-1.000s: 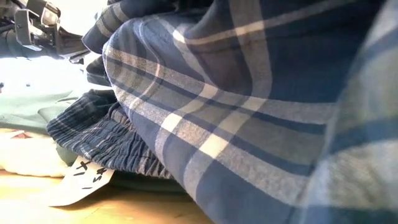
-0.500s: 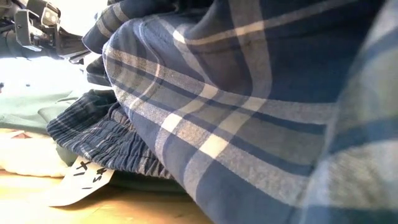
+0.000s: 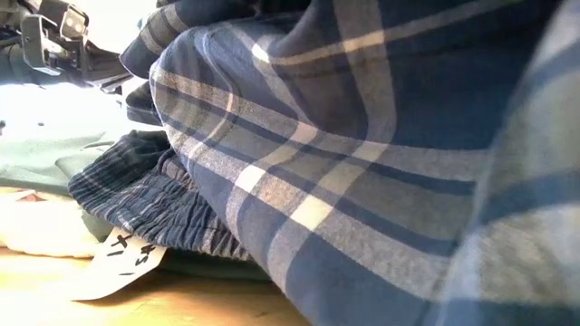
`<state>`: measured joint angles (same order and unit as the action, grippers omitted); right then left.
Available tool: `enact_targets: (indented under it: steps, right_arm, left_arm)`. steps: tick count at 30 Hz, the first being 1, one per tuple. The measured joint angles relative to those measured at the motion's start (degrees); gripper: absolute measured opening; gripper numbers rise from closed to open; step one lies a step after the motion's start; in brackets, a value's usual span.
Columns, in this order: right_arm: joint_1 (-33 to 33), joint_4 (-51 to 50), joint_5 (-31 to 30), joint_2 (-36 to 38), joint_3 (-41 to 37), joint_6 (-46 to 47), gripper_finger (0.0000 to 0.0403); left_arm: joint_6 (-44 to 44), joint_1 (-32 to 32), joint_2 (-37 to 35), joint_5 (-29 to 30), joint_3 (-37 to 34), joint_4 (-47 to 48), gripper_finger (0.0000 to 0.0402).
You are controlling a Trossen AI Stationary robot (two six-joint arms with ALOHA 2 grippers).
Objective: Sort clothes
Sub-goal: Put the blue long sleeve polo into the white bin
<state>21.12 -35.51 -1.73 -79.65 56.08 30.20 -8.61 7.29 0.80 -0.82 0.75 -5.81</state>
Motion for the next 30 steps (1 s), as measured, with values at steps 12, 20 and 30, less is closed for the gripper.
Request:
enact_targets:
  steps: [12, 20, 30]
  right_arm:
    - [2.0, 7.2, 5.0, -19.9, -1.5, -7.5, 0.0197]
    - [-0.6, 5.0, 3.1, -16.9, -1.2, -8.6, 0.0018]
    - [-1.1, 0.6, -14.6, 4.4, 14.5, -12.7, 0.0008]
  left_arm:
    - [0.0, 0.0, 0.0, 0.0, 0.0, 0.0, 0.0001]
    - [0.0, 0.0, 0.0, 0.0, 0.0, 0.1, 0.0001]
    - [0.0, 0.0, 0.0, 0.0, 0.0, 0.2, 0.0001]
